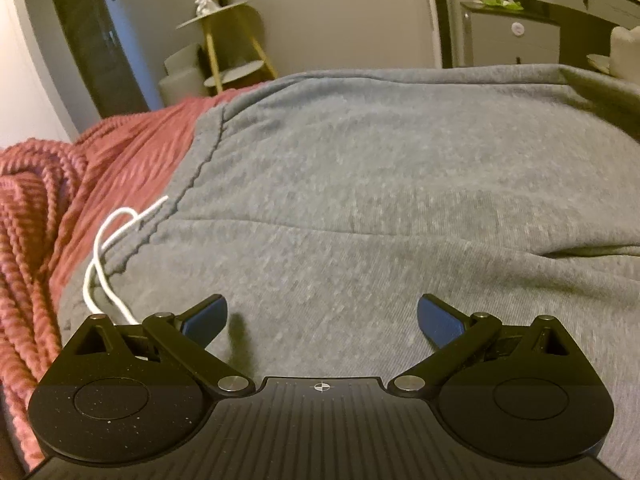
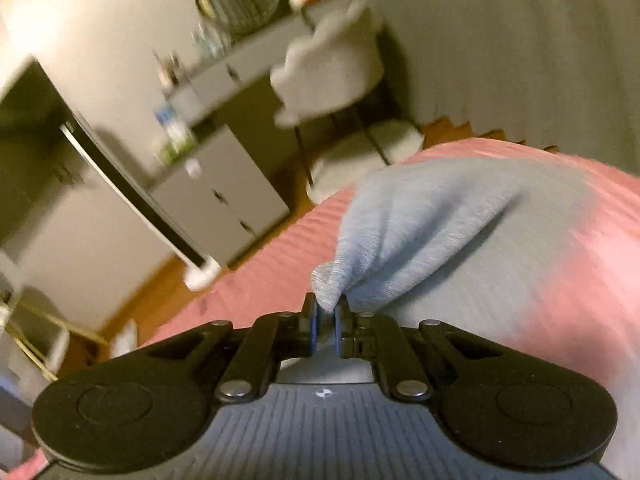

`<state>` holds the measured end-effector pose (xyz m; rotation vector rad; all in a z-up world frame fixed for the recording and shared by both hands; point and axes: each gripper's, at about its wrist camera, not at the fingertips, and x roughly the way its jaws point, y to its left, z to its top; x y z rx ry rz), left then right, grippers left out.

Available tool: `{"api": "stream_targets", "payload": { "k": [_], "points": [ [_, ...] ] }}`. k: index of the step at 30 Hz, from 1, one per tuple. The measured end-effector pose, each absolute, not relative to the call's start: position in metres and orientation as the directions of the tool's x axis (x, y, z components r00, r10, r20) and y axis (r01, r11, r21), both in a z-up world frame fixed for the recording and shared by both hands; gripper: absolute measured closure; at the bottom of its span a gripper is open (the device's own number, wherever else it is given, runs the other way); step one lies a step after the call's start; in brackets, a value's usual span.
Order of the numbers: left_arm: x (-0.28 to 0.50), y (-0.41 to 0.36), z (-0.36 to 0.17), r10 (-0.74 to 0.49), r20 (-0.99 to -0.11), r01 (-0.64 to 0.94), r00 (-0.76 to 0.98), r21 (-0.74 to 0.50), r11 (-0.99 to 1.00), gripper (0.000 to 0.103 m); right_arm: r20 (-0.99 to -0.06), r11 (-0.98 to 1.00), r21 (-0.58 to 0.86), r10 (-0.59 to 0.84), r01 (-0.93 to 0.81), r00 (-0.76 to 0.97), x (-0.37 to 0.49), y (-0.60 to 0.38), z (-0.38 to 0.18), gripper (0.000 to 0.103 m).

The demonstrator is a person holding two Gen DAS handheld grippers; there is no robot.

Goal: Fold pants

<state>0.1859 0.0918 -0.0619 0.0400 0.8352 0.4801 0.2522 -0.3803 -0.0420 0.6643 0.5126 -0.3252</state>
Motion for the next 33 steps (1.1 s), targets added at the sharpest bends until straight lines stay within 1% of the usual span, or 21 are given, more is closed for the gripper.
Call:
{"api": "stream_targets", "payload": {
  "k": [2,3,5,6,9,11,13,15,17,18,19,21,25,28,30,33],
  "points": [
    [0.190,0.094,-0.058,0.407,-0.732,-0.391,0.546,0.207,0.897,0.000,-0.526,0.709,0.521,-0.172,0.475,0.833,0.191,-0.358,-0.054,0.095],
    [0.192,0.095,-0.054,0.403,-0.738,-0.393,0.542,0.201,0.897,0.000,-0.548,0.699,0.508,-0.187,0.502,0.815,0.174,-0.350,-0.065,0.095],
    [0.198,0.094,-0.042,0.402,-0.728,-0.396,0.555,0.194,0.898,0.000,-0.625,0.722,0.451,-0.164,0.524,0.763,0.170,-0.340,-0.083,0.095],
    [0.205,0.093,-0.035,0.400,-0.716,-0.397,0.572,0.186,0.899,0.000,-0.641,0.719,0.456,-0.144,0.525,0.754,0.172,-0.343,-0.091,0.095],
    [0.238,0.083,-0.014,0.403,-0.670,-0.368,0.623,0.203,0.907,0.000,-0.632,0.666,0.536,-0.091,0.519,0.770,0.171,-0.356,-0.098,0.094],
    [0.271,0.077,-0.004,0.394,-0.666,-0.338,0.633,0.220,0.915,0.000,-0.626,0.662,0.557,-0.062,0.501,0.778,0.168,-0.362,-0.100,0.092],
    [0.305,0.076,-0.002,0.369,-0.688,-0.312,0.625,0.213,0.926,0.000,-0.622,0.646,0.586,-0.027,0.488,0.782,0.171,-0.370,-0.105,0.091],
    [0.346,0.078,-0.005,0.320,-0.749,-0.281,0.580,0.185,0.942,0.000,-0.616,0.618,0.617,-0.006,0.487,0.788,0.177,-0.376,-0.108,0.091],
    [0.388,0.085,-0.010,0.253,-0.814,-0.270,0.523,0.123,0.955,0.000,-0.614,0.611,0.625,0.003,0.485,0.789,0.180,-0.372,-0.111,0.092],
    [0.404,0.088,-0.012,0.234,-0.831,-0.290,0.505,0.092,0.953,0.000,-0.612,0.615,0.624,0.003,0.482,0.791,0.184,-0.374,-0.114,0.092],
    [0.420,0.092,-0.014,0.196,-0.832,-0.277,0.519,0.053,0.959,0.000,-0.611,0.627,0.617,0.001,0.476,0.791,0.186,-0.374,-0.114,0.092],
    [0.446,0.100,-0.020,0.171,-0.853,-0.328,0.493,0.000,0.945,0.000,-0.610,0.646,0.603,-0.007,0.469,0.793,0.192,-0.374,-0.116,0.092],
    [0.491,0.104,-0.033,0.061,-0.888,-0.366,0.456,-0.125,0.922,0.000,-0.598,0.660,0.599,-0.007,0.453,0.801,0.195,-0.375,-0.118,0.092],
    [0.501,0.106,-0.049,0.016,-0.903,-0.393,0.429,-0.171,0.903,0.000,-0.590,0.643,0.621,0.008,0.448,0.807,0.195,-0.379,-0.121,0.091],
    [0.503,0.104,-0.056,0.026,-0.906,-0.408,0.423,-0.165,0.898,0.005,-0.587,0.639,0.628,0.012,0.445,0.810,0.195,-0.380,-0.121,0.091],
    [0.500,0.102,-0.055,0.054,-0.895,-0.395,0.444,-0.141,0.908,0.028,-0.585,0.635,0.633,0.017,0.443,0.811,0.197,-0.380,-0.120,0.091]
  ]
}}
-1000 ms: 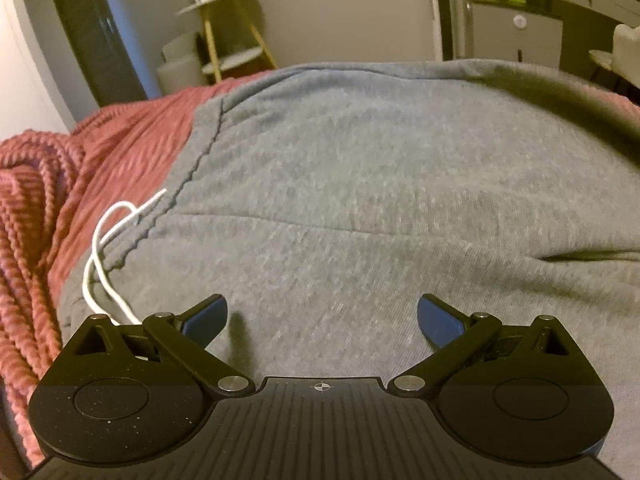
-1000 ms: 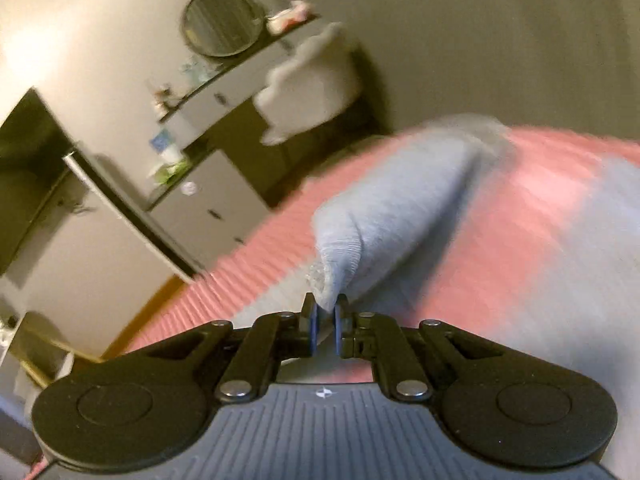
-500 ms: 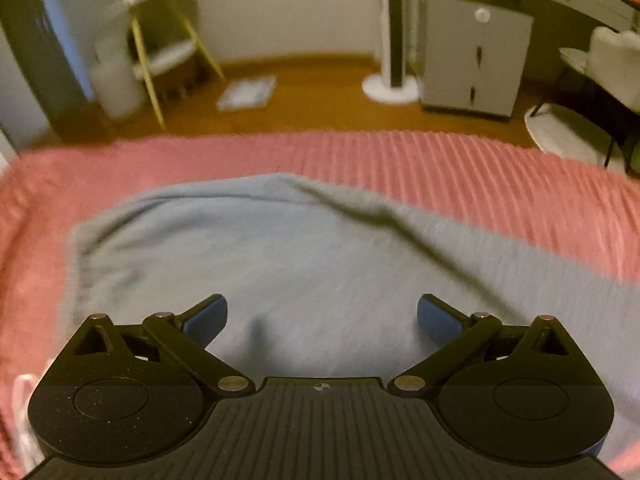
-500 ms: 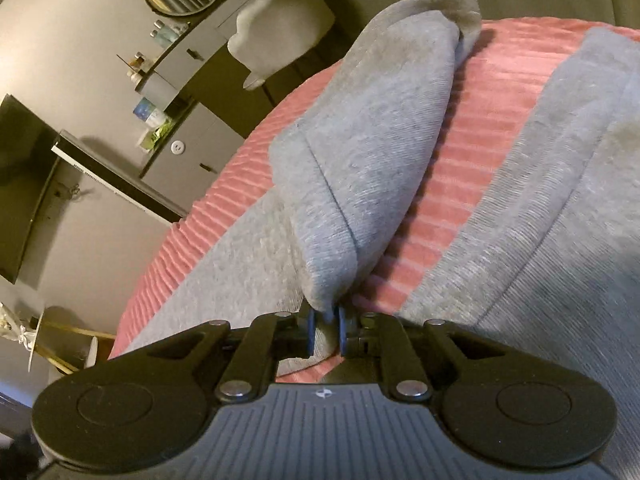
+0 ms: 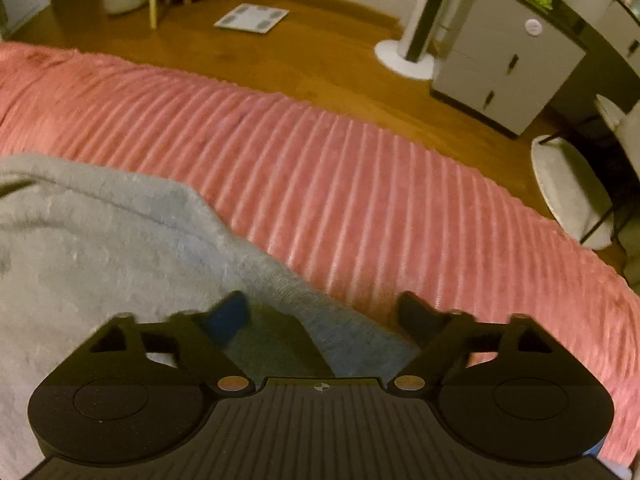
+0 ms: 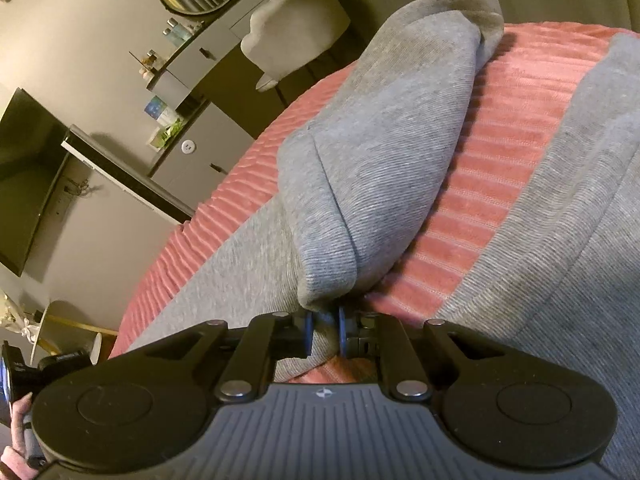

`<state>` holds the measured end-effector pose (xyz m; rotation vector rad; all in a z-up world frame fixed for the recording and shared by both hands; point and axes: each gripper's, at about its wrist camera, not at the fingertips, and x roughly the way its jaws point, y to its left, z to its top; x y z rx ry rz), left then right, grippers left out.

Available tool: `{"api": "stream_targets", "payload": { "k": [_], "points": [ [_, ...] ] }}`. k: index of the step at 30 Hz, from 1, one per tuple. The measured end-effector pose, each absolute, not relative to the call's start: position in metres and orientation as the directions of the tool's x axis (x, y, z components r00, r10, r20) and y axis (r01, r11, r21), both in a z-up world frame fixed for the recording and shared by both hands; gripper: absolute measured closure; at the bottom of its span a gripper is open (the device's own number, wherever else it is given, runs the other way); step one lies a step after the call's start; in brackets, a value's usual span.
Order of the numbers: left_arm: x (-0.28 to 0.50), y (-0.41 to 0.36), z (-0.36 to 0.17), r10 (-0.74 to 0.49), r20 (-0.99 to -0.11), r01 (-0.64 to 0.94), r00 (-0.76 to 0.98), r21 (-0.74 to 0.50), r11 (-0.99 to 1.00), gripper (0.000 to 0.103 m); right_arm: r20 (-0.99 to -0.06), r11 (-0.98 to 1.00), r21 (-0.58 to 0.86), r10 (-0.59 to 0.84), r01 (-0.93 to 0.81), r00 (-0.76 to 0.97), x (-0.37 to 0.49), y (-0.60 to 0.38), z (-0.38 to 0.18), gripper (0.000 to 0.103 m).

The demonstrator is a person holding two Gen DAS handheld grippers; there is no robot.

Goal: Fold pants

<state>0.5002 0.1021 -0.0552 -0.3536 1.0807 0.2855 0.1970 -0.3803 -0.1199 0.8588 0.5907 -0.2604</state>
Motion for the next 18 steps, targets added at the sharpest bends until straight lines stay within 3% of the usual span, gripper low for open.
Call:
{"api": "stream_targets", "payload": {
  "k": [2,4,12,18],
  "points": [
    [0.492,0.104,-0.048,0.055,-0.888,-0.376,0.456,-0.137,0.916,0.068,-0.584,0.628,0.642,0.027,0.441,0.812,0.197,-0.382,-0.120,0.091],
    [0.487,0.108,-0.042,0.033,-0.891,-0.368,0.453,-0.152,0.917,0.091,-0.581,0.624,0.649,0.036,0.436,0.813,0.197,-0.384,-0.120,0.091],
    [0.408,0.134,0.014,-0.055,-0.846,-0.342,0.530,-0.273,0.899,0.095,-0.500,0.577,0.734,0.102,0.358,0.860,0.192,-0.405,-0.116,0.093],
    [0.274,0.151,0.054,-0.089,-0.777,-0.238,0.623,-0.296,0.925,0.095,-0.304,0.564,0.796,0.061,0.219,0.951,0.130,-0.422,-0.053,0.095]
  ]
}}
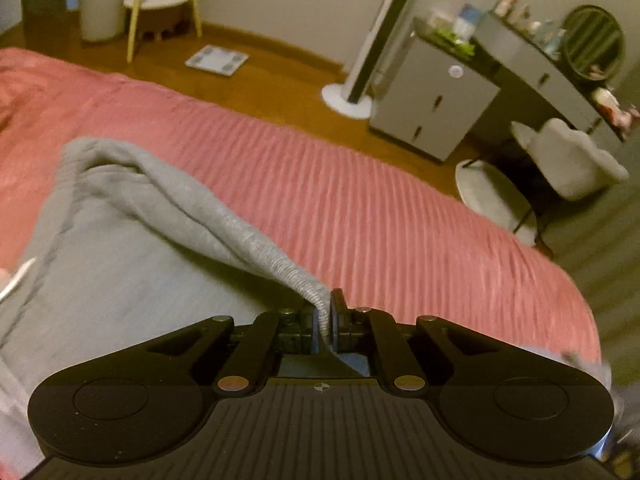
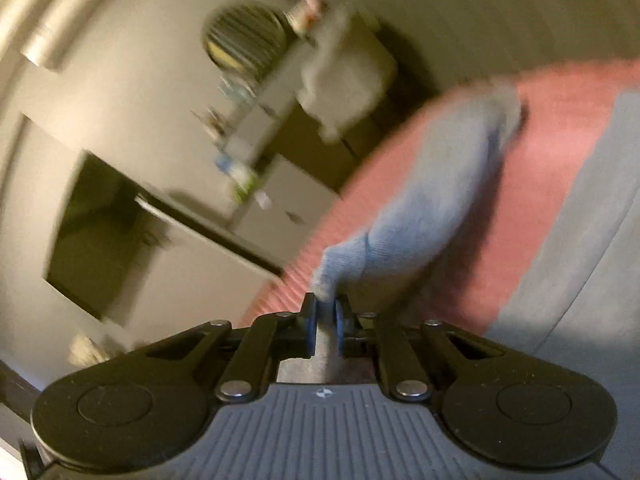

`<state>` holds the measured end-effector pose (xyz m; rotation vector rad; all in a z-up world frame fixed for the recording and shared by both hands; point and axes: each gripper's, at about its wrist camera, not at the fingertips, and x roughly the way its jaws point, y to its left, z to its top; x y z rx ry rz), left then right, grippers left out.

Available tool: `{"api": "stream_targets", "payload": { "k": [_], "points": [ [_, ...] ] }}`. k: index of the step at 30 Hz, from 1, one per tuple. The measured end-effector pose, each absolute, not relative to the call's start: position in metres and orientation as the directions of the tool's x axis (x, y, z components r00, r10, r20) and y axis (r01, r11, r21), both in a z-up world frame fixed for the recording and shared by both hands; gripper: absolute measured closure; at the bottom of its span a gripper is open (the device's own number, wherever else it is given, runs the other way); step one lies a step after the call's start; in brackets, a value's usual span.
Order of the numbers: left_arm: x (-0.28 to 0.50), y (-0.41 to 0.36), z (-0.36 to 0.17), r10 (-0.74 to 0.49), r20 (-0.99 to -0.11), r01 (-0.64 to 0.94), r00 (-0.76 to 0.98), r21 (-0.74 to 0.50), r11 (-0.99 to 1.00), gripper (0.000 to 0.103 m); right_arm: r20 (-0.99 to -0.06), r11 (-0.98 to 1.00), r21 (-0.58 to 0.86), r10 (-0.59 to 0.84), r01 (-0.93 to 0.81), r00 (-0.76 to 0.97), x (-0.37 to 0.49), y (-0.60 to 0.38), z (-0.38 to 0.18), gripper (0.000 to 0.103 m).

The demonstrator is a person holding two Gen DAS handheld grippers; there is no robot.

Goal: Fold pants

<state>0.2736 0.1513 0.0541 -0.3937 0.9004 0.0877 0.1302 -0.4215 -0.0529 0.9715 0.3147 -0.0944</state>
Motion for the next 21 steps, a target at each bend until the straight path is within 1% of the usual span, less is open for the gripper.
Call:
{"api": "stream_targets", "payload": {
  "k": [1,3,4,6,8,9,10,11,12,13,14,15,17,18,21],
  "points": [
    [0.244,0.151,0.056,-0.088,-0.764,-0.207,0.639,-0.281,0.937,0.095,-0.260,0.562,0.804,0.036,0.196,0.965,0.110,-0.427,-0.037,0.095],
    [0.193,0.149,0.051,-0.097,-0.768,-0.155,0.633,-0.249,0.956,0.095,-0.204,0.576,0.802,0.019,0.156,0.979,0.073,-0.435,-0.017,0.095],
    [0.171,0.150,0.044,-0.111,-0.775,-0.145,0.622,-0.254,0.956,0.095,-0.213,0.622,0.766,0.008,0.162,0.977,0.051,-0.436,-0.008,0.095],
    [0.128,0.150,0.020,-0.145,-0.803,-0.113,0.578,-0.255,0.960,0.095,-0.301,0.709,0.663,-0.040,0.239,0.953,0.022,-0.432,-0.002,0.094],
    [0.102,0.147,-0.007,-0.143,-0.844,-0.114,0.517,-0.234,0.966,0.094,-0.426,0.794,0.509,-0.103,0.332,0.899,0.010,-0.424,-0.005,0.093],
    [0.095,0.147,-0.018,-0.124,-0.857,-0.127,0.501,-0.215,0.968,0.095,-0.485,0.823,0.435,-0.127,0.365,0.865,0.013,-0.421,-0.008,0.090],
    [0.090,0.146,-0.026,-0.083,-0.867,-0.151,0.491,-0.179,0.972,0.095,-0.531,0.851,0.366,-0.142,0.377,0.836,0.019,-0.415,-0.010,0.085],
    [0.086,0.146,-0.031,-0.042,-0.870,-0.175,0.492,-0.146,0.974,0.095,-0.543,0.874,0.322,-0.144,0.363,0.827,0.027,-0.408,-0.010,0.066],
    [0.083,0.148,-0.031,-0.020,-0.862,-0.188,0.507,-0.133,0.973,0.095,-0.542,0.900,0.277,-0.142,0.336,0.828,0.035,-0.401,-0.008,0.050],
    [0.082,0.151,-0.029,-0.002,-0.852,-0.207,0.524,-0.129,0.970,0.095,-0.532,0.924,0.222,-0.153,0.311,0.833,0.047,-0.391,-0.008,0.017],
    [0.081,0.154,-0.025,0.004,-0.840,-0.219,0.543,-0.137,0.966,0.088,-0.525,0.941,0.175,-0.160,0.290,0.836,0.058,-0.381,-0.009,0.008],
    [0.080,0.159,-0.021,0.010,-0.829,-0.228,0.559,-0.142,0.963,0.085,-0.521,0.957,0.119,-0.166,0.264,0.837,0.072,-0.370,-0.009,0.008],
    [0.081,0.171,-0.012,0.036,-0.811,-0.262,0.584,-0.146,0.954,0.064,-0.527,0.979,-0.008,-0.179,0.206,0.831,0.104,-0.350,-0.012,0.008],
    [0.081,0.176,-0.009,0.048,-0.803,-0.275,0.594,-0.146,0.950,0.061,-0.533,0.981,-0.062,-0.187,0.182,0.825,0.119,-0.341,-0.015,0.008],
    [0.089,0.197,-0.006,0.089,-0.795,-0.323,0.600,-0.139,0.936,0.051,-0.595,0.969,-0.201,-0.240,0.147,0.767,0.165,-0.325,-0.034,0.008]
  ]
}}
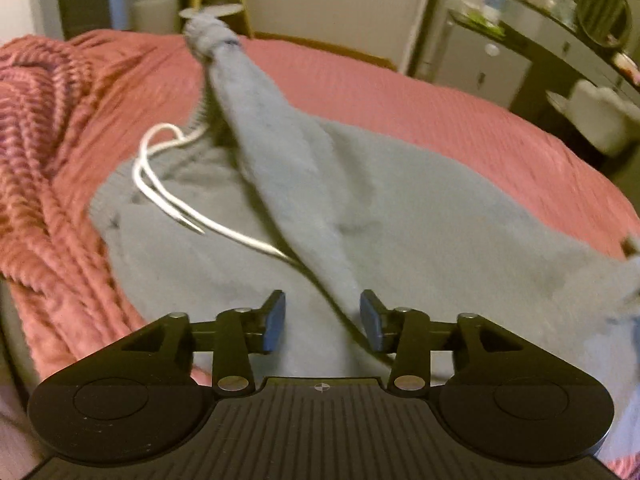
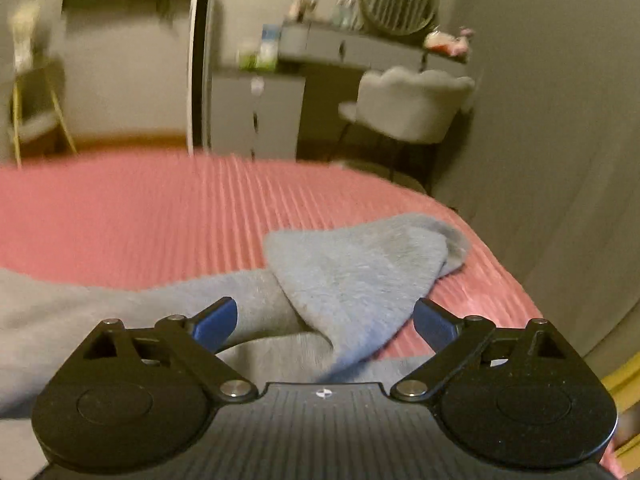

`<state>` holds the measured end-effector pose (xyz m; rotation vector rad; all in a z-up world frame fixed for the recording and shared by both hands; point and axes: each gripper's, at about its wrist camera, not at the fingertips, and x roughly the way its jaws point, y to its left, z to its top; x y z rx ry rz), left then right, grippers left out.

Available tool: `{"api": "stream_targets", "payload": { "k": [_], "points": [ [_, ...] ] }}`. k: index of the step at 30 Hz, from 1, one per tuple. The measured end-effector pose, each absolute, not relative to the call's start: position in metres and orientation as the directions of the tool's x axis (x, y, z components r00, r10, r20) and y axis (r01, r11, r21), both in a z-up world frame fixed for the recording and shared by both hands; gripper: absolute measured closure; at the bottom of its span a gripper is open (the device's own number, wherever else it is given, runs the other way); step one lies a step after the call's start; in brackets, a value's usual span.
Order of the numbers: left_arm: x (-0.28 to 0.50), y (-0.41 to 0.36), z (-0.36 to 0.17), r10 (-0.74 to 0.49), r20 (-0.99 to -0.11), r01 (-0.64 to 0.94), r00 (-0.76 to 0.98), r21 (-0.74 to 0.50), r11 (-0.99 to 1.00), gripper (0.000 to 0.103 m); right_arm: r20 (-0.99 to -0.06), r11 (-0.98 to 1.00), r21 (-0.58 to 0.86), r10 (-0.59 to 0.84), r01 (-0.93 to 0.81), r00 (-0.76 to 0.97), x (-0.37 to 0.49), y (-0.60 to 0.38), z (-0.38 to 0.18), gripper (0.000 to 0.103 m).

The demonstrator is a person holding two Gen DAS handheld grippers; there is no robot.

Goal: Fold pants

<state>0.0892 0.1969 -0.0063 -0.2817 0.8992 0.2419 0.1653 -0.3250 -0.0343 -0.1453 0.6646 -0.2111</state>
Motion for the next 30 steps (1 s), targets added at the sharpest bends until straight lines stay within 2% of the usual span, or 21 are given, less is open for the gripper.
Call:
{"api": "stream_targets", "payload": {
  "k": [2,3,5,6,7,8,9,10,11,12,13,18,22,24,27,28,30],
  "points": [
    [0.102,0.210,-0.007,0.102,-0.790,-0.348,0.604,-0.147,0.926,0.036,-0.625,0.957,-0.247,-0.279,0.155,0.729,0.188,-0.325,-0.047,0.013],
    [0.108,0.215,-0.006,0.109,-0.783,-0.358,0.613,-0.151,0.922,0.032,-0.640,0.956,-0.245,-0.284,0.160,0.714,0.196,-0.328,-0.053,0.017],
    [0.124,0.225,-0.004,0.111,-0.759,-0.359,0.642,-0.169,0.918,0.021,-0.688,0.971,-0.172,-0.239,0.166,0.685,0.205,-0.336,-0.064,0.045],
    [0.134,0.226,-0.003,0.115,-0.753,-0.362,0.648,-0.171,0.916,0.019,-0.704,0.976,-0.127,-0.214,0.177,0.677,0.206,-0.341,-0.067,0.048],
    [0.145,0.228,-0.002,0.116,-0.748,-0.362,0.654,-0.174,0.916,0.016,-0.707,0.976,-0.095,-0.203,0.194,0.677,0.205,-0.345,-0.066,0.057],
    [0.159,0.230,-0.005,0.119,-0.750,-0.359,0.651,-0.165,0.919,0.016,-0.703,0.974,-0.076,-0.202,0.211,0.682,0.204,-0.349,-0.064,0.077],
    [0.172,0.231,-0.008,0.130,-0.758,-0.361,0.639,-0.147,0.921,0.016,-0.698,0.971,-0.065,-0.208,0.229,0.685,0.201,-0.351,-0.061,0.087],
    [0.183,0.231,-0.013,0.137,-0.770,-0.361,0.624,-0.127,0.924,0.023,-0.695,0.968,-0.036,-0.203,0.249,0.690,0.200,-0.358,-0.057,0.092],
    [0.194,0.232,-0.018,0.146,-0.790,-0.366,0.595,-0.105,0.924,0.055,-0.696,0.963,0.028,-0.173,0.268,0.697,0.195,-0.367,-0.054,0.094],
    [0.202,0.232,-0.022,0.139,-0.812,-0.370,0.567,-0.100,0.924,0.075,-0.698,0.955,0.084,-0.149,0.286,0.701,0.188,-0.377,-0.055,0.095],
    [0.208,0.235,-0.027,0.115,-0.832,-0.369,0.543,-0.113,0.923,0.086,-0.697,0.941,0.145,-0.122,0.305,0.707,0.182,-0.386,-0.054,0.095],
    [0.183,0.231,-0.001,0.144,-0.792,-0.357,0.593,-0.099,0.929,0.090,-0.615,0.866,0.364,-0.055,0.345,0.786,0.137,-0.418,-0.033,0.096],
    [0.134,0.242,0.032,0.076,-0.745,-0.336,0.663,-0.205,0.919,0.090,-0.497,0.834,0.420,-0.118,0.358,0.860,0.067,-0.433,0.013,0.096],
    [0.117,0.244,0.026,0.089,-0.760,-0.349,0.644,-0.188,0.918,0.090,-0.484,0.834,0.405,-0.152,0.375,0.862,0.031,-0.441,0.020,0.096],
    [0.103,0.249,-0.011,0.096,-0.833,-0.365,0.545,-0.133,0.921,0.090,-0.564,0.823,0.304,-0.251,0.481,0.787,-0.012,-0.453,0.002,0.094],
    [0.102,0.250,-0.029,0.097,-0.867,-0.376,0.489,-0.109,0.920,0.089,-0.621,0.807,0.265,-0.276,0.528,0.734,-0.016,-0.461,-0.017,0.091],
    [0.093,0.247,-0.041,0.109,-0.876,-0.380,0.471,-0.089,0.921,0.082,-0.731,0.779,0.195,-0.289,0.595,0.618,-0.015,-0.473,-0.051,0.084]
  ]
}}
